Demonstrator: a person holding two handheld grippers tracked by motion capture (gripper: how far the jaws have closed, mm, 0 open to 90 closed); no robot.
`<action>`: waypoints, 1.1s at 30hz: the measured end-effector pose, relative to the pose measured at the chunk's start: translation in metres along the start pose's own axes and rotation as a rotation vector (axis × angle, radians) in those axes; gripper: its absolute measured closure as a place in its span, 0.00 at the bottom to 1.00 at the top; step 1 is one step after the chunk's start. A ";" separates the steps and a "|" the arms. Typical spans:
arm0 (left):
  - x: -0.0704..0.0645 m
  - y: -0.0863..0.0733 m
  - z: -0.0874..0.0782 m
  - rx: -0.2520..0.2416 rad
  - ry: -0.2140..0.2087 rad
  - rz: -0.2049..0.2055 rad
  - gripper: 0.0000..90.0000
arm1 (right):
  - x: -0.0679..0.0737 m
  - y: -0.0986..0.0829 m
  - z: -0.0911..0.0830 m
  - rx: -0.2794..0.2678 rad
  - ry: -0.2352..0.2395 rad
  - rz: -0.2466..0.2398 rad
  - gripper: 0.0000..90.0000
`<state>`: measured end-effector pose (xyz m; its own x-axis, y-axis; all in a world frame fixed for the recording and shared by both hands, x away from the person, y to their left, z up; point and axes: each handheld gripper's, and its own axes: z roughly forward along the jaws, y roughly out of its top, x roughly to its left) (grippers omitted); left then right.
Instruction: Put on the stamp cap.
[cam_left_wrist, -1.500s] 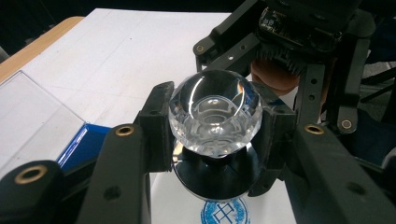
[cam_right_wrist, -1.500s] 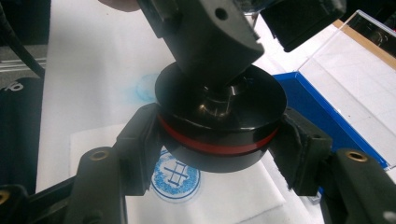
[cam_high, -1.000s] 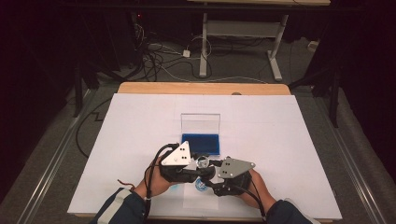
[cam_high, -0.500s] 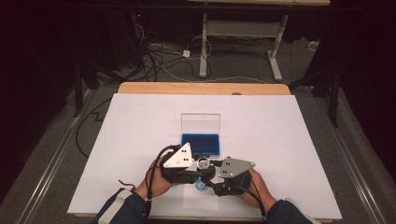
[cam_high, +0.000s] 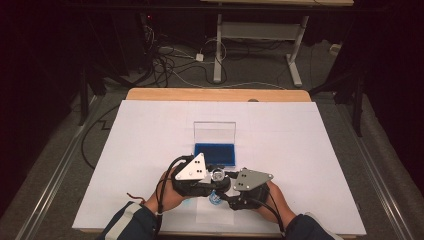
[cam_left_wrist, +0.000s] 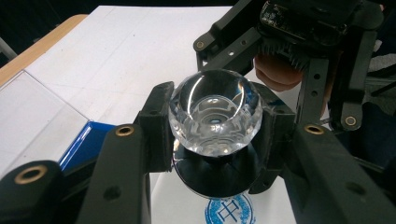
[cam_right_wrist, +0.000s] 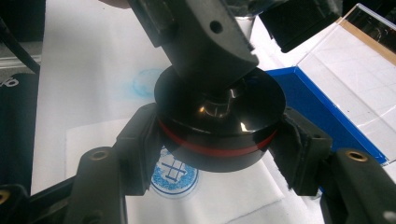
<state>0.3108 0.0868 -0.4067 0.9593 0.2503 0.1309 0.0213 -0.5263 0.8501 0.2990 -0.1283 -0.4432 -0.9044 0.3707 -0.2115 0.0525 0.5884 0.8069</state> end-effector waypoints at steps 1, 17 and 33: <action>0.000 0.000 0.000 -0.001 0.001 0.001 0.60 | 0.000 0.000 0.000 -0.001 -0.001 0.000 0.43; -0.001 0.002 0.000 -0.001 0.001 0.005 0.60 | 0.000 0.000 0.000 -0.015 0.000 0.001 0.43; -0.001 0.004 -0.004 -0.027 -0.002 0.002 0.60 | 0.001 -0.001 0.000 -0.010 -0.009 0.002 0.42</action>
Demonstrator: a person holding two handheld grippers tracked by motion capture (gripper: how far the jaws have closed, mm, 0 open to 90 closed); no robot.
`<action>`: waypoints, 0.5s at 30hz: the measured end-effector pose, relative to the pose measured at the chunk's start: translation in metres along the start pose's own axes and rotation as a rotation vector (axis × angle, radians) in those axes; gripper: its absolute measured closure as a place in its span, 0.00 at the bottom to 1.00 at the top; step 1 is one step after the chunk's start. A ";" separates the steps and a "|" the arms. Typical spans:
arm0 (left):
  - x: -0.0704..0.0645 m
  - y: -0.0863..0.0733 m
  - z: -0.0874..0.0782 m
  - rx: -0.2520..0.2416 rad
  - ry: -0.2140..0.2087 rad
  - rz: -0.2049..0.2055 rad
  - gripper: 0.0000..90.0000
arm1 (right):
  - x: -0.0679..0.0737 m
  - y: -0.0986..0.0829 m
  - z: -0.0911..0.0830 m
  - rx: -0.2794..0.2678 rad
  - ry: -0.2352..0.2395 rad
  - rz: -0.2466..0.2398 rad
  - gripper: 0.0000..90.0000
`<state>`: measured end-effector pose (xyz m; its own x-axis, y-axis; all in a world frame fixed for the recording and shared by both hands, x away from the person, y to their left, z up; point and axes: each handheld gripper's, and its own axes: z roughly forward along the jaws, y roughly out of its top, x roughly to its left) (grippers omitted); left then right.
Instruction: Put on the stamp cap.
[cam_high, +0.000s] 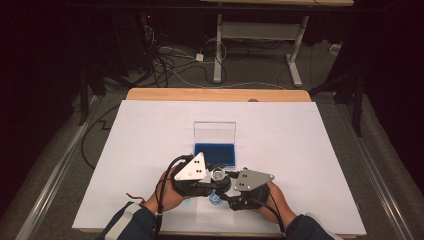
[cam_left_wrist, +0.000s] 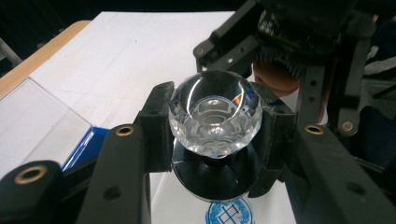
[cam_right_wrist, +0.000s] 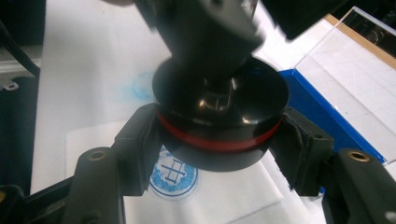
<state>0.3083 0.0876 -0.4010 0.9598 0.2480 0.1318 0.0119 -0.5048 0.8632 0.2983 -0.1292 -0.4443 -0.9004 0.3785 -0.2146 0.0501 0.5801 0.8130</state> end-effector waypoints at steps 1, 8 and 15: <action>0.000 0.000 0.000 0.000 0.004 0.002 0.60 | 0.000 0.000 0.000 -0.001 0.000 0.004 0.42; 0.000 0.000 0.000 -0.001 -0.003 0.000 0.60 | 0.001 0.001 0.000 -0.017 -0.002 -0.002 0.42; 0.001 -0.002 0.000 -0.017 -0.007 -0.010 0.60 | 0.001 0.001 -0.001 -0.019 -0.005 -0.005 0.43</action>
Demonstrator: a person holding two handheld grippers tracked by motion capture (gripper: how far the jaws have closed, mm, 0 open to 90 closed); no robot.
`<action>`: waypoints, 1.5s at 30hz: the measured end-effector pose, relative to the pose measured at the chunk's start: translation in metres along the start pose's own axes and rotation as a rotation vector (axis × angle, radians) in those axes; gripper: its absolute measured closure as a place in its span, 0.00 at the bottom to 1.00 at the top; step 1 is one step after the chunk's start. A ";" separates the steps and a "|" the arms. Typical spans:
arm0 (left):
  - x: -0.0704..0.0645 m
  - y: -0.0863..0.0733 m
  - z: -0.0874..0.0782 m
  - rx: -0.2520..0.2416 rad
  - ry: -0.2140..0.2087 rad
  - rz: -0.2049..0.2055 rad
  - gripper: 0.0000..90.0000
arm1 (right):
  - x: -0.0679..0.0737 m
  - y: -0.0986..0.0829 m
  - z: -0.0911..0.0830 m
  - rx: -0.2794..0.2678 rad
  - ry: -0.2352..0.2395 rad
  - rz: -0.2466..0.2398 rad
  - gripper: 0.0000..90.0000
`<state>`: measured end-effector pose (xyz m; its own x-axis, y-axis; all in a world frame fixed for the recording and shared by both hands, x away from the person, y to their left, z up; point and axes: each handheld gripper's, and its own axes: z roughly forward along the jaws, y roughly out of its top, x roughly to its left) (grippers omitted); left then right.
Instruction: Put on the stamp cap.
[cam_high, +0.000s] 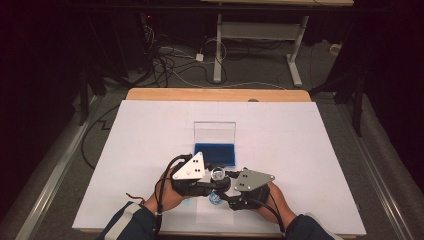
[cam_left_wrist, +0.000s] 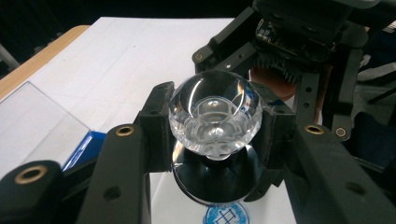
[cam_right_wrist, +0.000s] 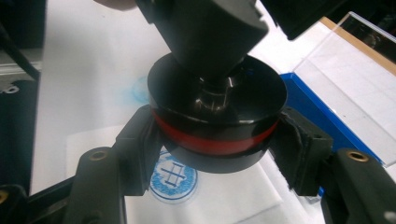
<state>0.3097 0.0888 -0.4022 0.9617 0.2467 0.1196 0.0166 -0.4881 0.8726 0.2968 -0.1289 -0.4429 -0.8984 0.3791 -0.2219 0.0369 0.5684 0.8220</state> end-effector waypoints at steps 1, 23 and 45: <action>0.001 -0.001 0.000 -0.009 -0.009 -0.007 0.60 | 0.001 0.001 0.000 0.002 -0.011 -0.004 0.43; -0.003 -0.004 0.003 -0.012 0.001 0.003 0.61 | 0.001 0.002 -0.003 -0.005 0.024 0.043 0.43; 0.001 0.000 -0.011 -0.038 0.048 0.012 0.60 | 0.000 -0.001 -0.003 0.010 -0.014 0.027 0.27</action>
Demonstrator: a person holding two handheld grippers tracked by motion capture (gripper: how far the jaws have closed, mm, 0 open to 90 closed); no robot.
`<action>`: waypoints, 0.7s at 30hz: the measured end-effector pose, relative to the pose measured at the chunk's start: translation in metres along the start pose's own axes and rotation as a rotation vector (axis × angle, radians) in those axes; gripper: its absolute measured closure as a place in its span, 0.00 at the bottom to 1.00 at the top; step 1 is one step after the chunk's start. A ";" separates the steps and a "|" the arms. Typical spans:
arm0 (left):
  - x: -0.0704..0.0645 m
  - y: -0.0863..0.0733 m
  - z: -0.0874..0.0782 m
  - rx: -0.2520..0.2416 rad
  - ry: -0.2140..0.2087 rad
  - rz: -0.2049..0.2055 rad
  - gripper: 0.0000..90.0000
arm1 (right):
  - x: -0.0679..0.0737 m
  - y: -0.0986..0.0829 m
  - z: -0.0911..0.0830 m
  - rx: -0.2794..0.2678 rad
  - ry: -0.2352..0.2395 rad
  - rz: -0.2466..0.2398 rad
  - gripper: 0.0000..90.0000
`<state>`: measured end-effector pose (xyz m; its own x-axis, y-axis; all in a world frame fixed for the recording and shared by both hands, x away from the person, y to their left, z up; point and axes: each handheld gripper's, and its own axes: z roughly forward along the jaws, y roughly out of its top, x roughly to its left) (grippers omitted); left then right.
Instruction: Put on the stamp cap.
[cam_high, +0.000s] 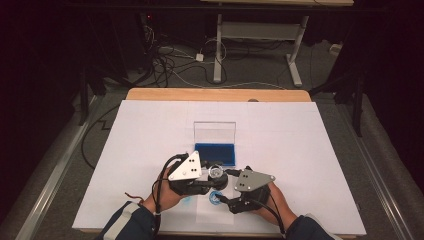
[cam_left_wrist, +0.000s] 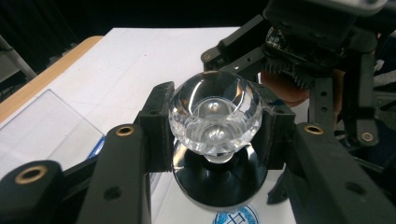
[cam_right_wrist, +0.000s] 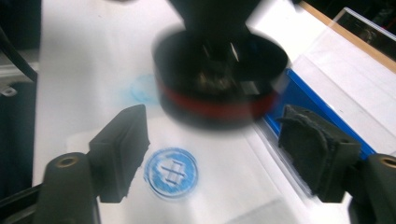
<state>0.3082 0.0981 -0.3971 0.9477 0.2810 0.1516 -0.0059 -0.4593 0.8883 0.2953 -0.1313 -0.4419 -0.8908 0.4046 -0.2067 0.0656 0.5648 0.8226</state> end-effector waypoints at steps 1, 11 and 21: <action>0.001 0.000 -0.002 -0.001 0.005 0.000 0.60 | -0.002 -0.001 -0.002 -0.005 0.004 0.004 0.27; 0.008 -0.004 -0.007 -0.004 0.012 -0.014 0.60 | -0.014 -0.008 -0.021 -0.023 -0.041 0.024 0.27; 0.012 -0.007 -0.017 -0.003 0.035 -0.021 0.60 | -0.022 -0.016 -0.038 -0.032 -0.122 0.020 0.23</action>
<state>0.3143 0.1188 -0.3939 0.9357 0.3203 0.1476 0.0134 -0.4506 0.8926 0.2973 -0.1763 -0.4303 -0.8279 0.5012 -0.2518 0.0665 0.5334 0.8432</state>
